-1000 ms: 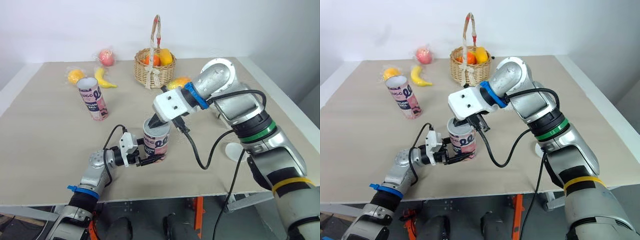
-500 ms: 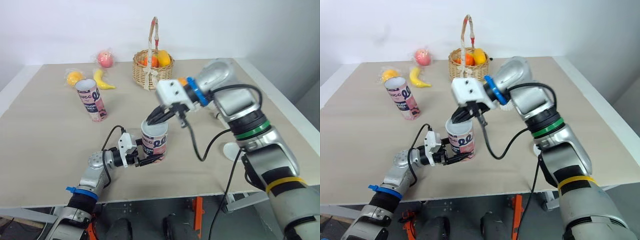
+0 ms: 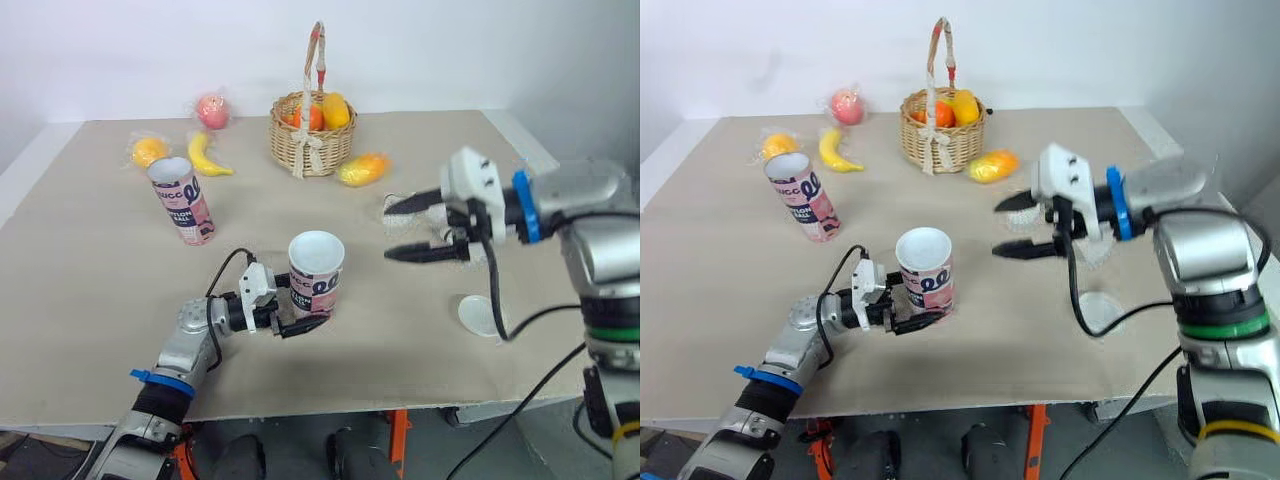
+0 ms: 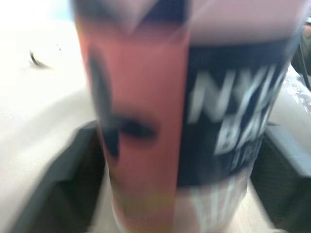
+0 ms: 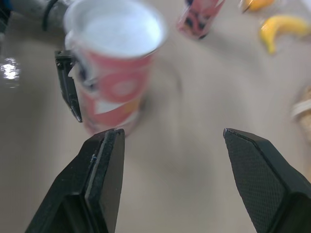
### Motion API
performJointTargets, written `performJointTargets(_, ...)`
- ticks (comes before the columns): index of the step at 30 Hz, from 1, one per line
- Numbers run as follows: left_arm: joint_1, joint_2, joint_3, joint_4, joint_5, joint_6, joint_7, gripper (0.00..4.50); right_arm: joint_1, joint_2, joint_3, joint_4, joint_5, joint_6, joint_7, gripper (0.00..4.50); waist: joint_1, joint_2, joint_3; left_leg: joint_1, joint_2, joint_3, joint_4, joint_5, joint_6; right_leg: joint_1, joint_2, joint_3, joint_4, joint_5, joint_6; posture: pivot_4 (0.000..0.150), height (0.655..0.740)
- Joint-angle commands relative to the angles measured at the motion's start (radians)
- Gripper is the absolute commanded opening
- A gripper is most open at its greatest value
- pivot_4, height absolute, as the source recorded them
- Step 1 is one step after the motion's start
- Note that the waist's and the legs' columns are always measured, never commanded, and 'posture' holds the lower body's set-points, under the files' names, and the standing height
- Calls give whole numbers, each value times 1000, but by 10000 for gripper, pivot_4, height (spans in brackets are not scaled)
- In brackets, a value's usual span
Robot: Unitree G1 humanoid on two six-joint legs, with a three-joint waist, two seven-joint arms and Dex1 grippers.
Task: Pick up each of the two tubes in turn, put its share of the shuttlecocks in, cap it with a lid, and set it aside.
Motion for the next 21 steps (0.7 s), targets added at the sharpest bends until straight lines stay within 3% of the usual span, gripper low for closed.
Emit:
performJointTargets(1,4,26,-8,-49,-8,21,-42,44087,68,1,-69,-138,63,69,-89,34904,1,0,0,0,-1,0,1,0,0,0,-1,0,0,0,1,1500,7400)
performJointTargets(9,76,151,40,-187,-56,95,-100,44087,173,1,-49,-167,77,68,-163,34904,-1,-2,1,-1,0,-1,5,0,0,1,0,-1,0,-3,8,1500,7400)
performJointTargets(15,182,313,118,-305,-83,123,-126,44087,218,-4,81,-76,-77,-93,-186,34904,-2,-1,3,-1,2,-1,5,-1,0,1,0,-2,0,-3,7,1500,7400)
performJointTargets(19,207,380,256,-410,-204,245,-73,44087,195,81,103,-41,-41,-101,-194,34904,-1,-4,5,-1,2,0,6,-1,0,1,0,-2,0,-3,7,1500,7400)
performJointTargets(21,196,392,311,-486,-346,390,-33,44087,195,112,116,-45,-34,-101,-193,34904,-1,-5,6,-1,3,-1,6,-1,0,1,0,-2,0,-3,7,1500,7400)
